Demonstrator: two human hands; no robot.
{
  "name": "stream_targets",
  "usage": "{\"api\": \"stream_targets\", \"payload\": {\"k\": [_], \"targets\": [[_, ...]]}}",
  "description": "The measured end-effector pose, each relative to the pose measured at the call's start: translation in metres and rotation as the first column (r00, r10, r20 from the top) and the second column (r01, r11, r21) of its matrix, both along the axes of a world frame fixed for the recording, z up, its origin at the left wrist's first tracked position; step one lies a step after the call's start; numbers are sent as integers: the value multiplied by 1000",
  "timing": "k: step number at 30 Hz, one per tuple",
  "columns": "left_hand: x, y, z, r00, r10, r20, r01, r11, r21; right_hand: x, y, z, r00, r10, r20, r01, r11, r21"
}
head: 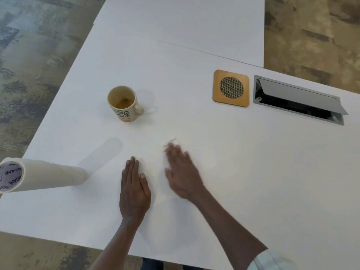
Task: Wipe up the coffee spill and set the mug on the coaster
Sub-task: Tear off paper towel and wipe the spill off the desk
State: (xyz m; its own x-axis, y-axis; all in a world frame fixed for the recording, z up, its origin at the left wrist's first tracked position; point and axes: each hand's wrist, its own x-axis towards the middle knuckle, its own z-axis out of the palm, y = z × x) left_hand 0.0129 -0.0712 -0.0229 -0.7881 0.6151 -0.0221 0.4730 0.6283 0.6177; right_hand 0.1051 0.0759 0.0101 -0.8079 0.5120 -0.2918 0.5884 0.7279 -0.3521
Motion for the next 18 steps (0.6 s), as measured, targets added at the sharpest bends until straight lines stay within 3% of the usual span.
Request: {"api": "stream_targets", "payload": {"k": [3, 6, 9, 12, 15, 18], "targets": [[-1, 1, 1, 1000, 1, -1, -1, 1000, 4, 44, -45, -5, 991, 132, -31, -132, 991, -5], [0, 1, 0, 1000, -7, -8, 7, 1000, -6, 95, -34, -2, 999, 26, -23, -26, 999, 35], [0, 0, -2, 1000, -11, -4, 11, 1000, -13, 57, 5, 0, 993, -110, 35, 106, 990, 92], [1, 0, -3, 1000, -15, -9, 15, 1000, -13, 20, -12, -1, 999, -43, 23, 43, 999, 7], [0, -1, -5, 1000, -26, -6, 26, 999, -29, 68, -53, -6, 999, 40, 3, -40, 999, 21], [-2, -1, -6, 1000, -22, 4, 23, 999, -41, 136, -43, -7, 992, -121, 32, 118, 989, 85]]}}
